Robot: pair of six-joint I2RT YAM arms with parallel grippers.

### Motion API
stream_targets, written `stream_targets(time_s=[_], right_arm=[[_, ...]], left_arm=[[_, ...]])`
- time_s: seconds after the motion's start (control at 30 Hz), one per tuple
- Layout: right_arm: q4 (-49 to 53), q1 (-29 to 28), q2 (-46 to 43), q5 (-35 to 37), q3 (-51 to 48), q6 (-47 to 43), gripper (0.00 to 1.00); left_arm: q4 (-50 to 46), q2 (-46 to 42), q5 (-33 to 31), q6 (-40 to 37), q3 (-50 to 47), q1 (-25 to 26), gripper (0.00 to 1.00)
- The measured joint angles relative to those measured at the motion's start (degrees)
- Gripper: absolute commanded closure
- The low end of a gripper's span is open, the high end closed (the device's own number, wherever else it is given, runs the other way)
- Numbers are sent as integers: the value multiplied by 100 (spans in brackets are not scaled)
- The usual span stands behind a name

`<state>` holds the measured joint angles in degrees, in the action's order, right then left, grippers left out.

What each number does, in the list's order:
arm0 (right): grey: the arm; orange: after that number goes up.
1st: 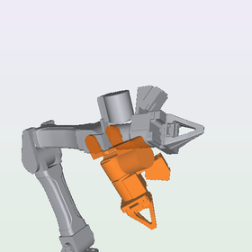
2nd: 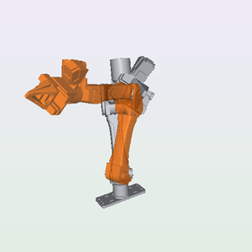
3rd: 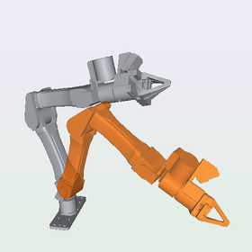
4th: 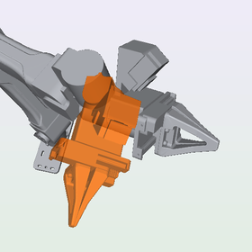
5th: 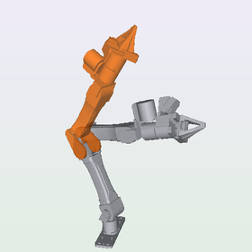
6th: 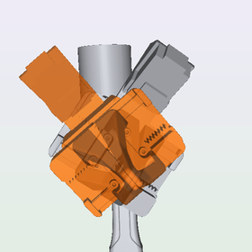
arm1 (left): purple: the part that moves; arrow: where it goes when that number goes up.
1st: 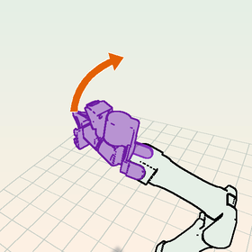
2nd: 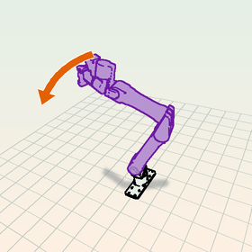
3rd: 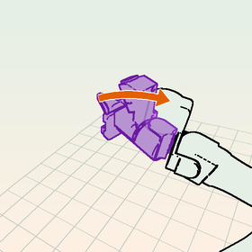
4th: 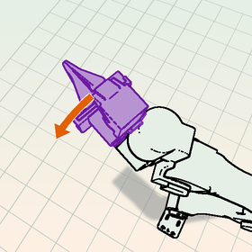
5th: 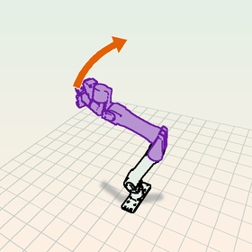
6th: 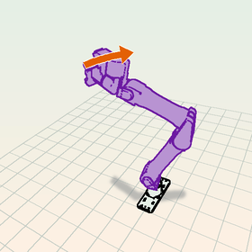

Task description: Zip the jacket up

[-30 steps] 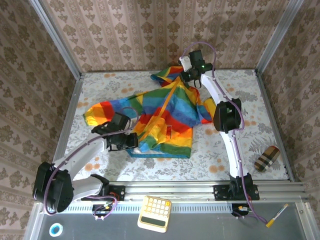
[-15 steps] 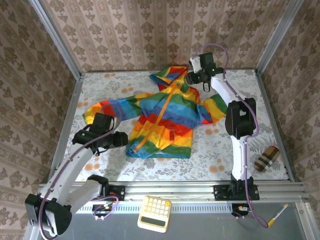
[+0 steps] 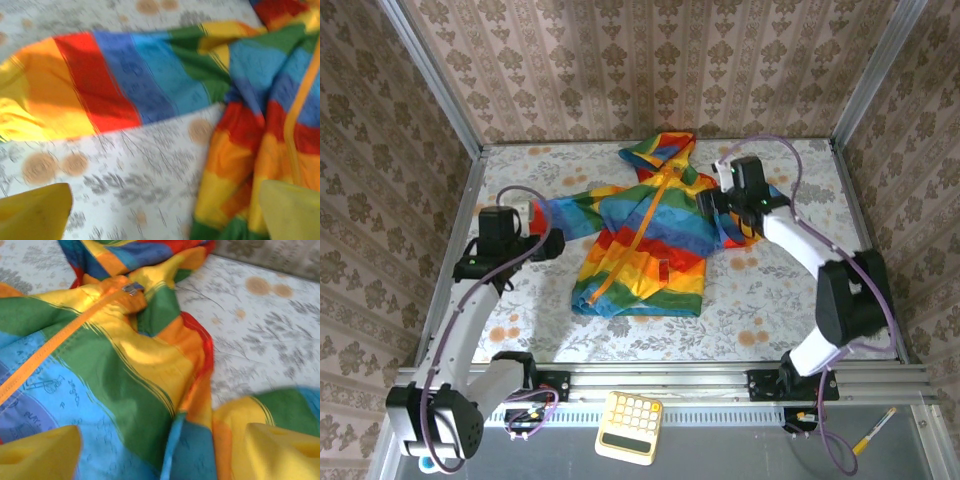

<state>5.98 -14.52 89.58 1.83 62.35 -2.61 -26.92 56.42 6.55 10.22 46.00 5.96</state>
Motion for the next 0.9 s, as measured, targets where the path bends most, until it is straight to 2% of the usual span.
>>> stream_targets(time_s=[0.17, 0.4, 0.67, 0.9], right_arm=[[-361, 0, -1043, 623, -1080, 9, 0], [-1425, 13, -2092, 1729, -2924, 286, 0], [-2684, 164, -2201, 2076, -4118, 243, 0], [-4068, 505, -2109, 1978, -4607, 284, 0]], left_arm=[[981, 175, -297, -262, -483, -417, 0], [2695, 190, -1014, -540, -1858, -525, 0], [4507, 601, -1152, -837, -2621, -527, 0], [6179, 1611, -1023, -881, -2850, -531, 0]])
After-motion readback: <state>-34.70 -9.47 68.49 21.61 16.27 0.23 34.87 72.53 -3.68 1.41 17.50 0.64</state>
